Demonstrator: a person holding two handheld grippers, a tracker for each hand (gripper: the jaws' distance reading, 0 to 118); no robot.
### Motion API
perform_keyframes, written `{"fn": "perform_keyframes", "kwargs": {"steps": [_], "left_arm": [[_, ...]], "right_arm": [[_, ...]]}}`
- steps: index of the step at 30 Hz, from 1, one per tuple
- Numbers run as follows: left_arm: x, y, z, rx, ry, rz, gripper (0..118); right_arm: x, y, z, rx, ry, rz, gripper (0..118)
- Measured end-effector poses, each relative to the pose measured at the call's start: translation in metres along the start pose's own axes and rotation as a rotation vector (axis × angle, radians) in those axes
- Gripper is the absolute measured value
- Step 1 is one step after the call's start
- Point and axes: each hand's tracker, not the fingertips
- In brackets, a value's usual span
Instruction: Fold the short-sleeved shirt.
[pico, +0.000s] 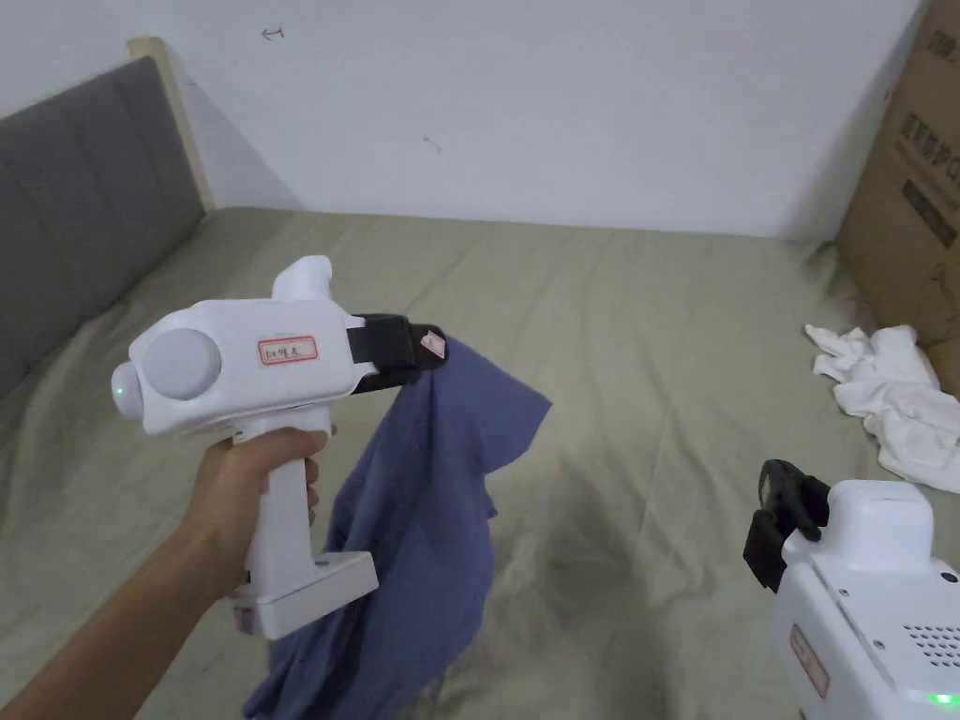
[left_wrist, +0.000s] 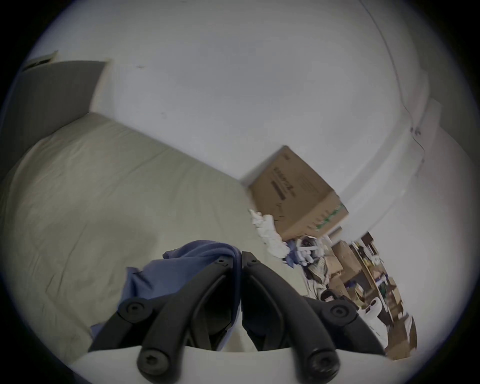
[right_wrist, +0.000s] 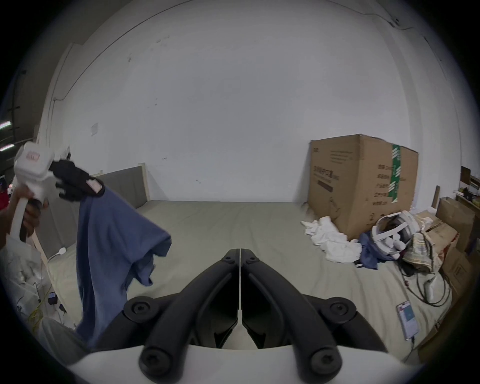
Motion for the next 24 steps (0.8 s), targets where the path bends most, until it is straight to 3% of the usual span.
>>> {"fn": "perform_keyframes", "kwargs": {"steps": [5,11,24], "left_arm": [[0.061,0.000,-0.047,-0.061,-0.043,-0.165,9],[0.093,-0.052,-0.116,-0.229,-0.067,-0.235,9],[0.035,-0.218,-0.223,-0.562,0.165,-0.232,10]], "right_arm": [[0.035,0.004,0.021,0.023,-0.075,-0.013,3],[0.069,0.000,0.039,0.021,-0.150,-0.027,3],[0.091,-0.023,0.046,-0.033,-0.200,-0.047,3]]}}
